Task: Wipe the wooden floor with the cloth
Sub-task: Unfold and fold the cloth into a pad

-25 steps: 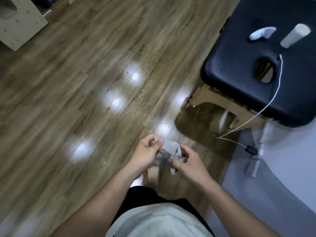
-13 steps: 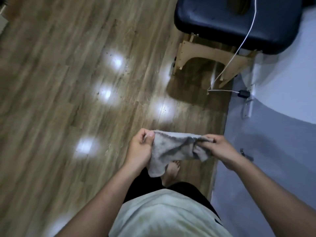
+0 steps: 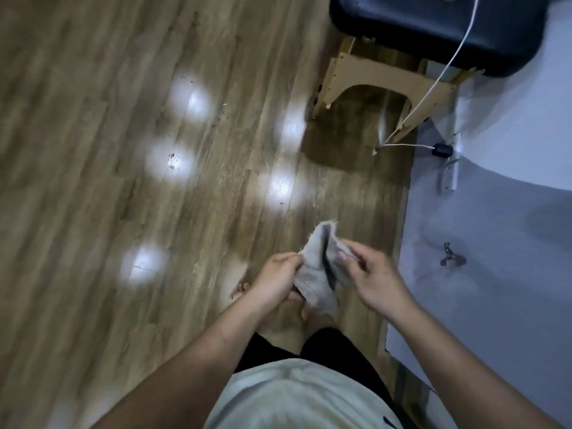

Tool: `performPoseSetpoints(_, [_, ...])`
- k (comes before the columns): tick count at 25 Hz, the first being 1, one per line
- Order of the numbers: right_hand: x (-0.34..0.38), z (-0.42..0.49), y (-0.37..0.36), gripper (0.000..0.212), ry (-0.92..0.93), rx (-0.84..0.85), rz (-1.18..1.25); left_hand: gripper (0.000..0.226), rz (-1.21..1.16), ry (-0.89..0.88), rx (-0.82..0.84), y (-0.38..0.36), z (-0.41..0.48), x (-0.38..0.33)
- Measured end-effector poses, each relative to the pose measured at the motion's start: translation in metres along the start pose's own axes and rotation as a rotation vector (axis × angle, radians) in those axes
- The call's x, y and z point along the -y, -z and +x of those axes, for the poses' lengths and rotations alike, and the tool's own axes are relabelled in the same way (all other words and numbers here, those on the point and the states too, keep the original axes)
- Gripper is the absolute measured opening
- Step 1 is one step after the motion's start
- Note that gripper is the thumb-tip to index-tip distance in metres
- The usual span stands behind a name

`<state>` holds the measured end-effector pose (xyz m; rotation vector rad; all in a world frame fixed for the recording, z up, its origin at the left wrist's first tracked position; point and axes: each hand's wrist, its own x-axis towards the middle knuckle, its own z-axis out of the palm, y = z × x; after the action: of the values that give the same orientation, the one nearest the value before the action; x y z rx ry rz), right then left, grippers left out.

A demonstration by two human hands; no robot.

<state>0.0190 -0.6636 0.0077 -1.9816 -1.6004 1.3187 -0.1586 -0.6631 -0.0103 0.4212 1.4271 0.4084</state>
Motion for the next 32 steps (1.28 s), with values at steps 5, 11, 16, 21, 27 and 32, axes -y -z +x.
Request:
performPoseSetpoints(5, [0.064, -0.055, -0.142, 0.088, 0.174, 0.548, -0.366, 0.029, -0.213, 0.035, -0.157, 0.104, -0.012, 0.047])
performPoseSetpoints(11, [0.094, -0.051, -0.176, 0.022, 0.148, 0.191, -0.021, 0.014, -0.324, -0.008, -0.226, 0.197, -0.041, 0.060])
performPoseSetpoints(16, [0.108, -0.017, -0.175, 0.039, -0.728, 0.354, 0.818, 0.018, -0.432, -0.116, -0.046, 0.202, -0.059, 0.039])
performPoseSetpoints(21, [0.097, -0.024, -0.172, 0.036, -0.545, 0.086, 1.065, 0.019, -0.145, -0.222, -0.049, 0.190, -0.052, 0.033])
performPoseSetpoints(27, [0.050, -0.041, -0.153, 0.028, -0.391, -0.184, 0.797, 0.053, 0.205, -0.195, 0.039, 0.144, -0.027, 0.025])
performPoseSetpoints(32, [-0.026, -0.065, -0.141, 0.037, -0.499, -0.368, 0.763, 0.068, 0.487, -0.173, 0.139, 0.093, -0.010, 0.034])
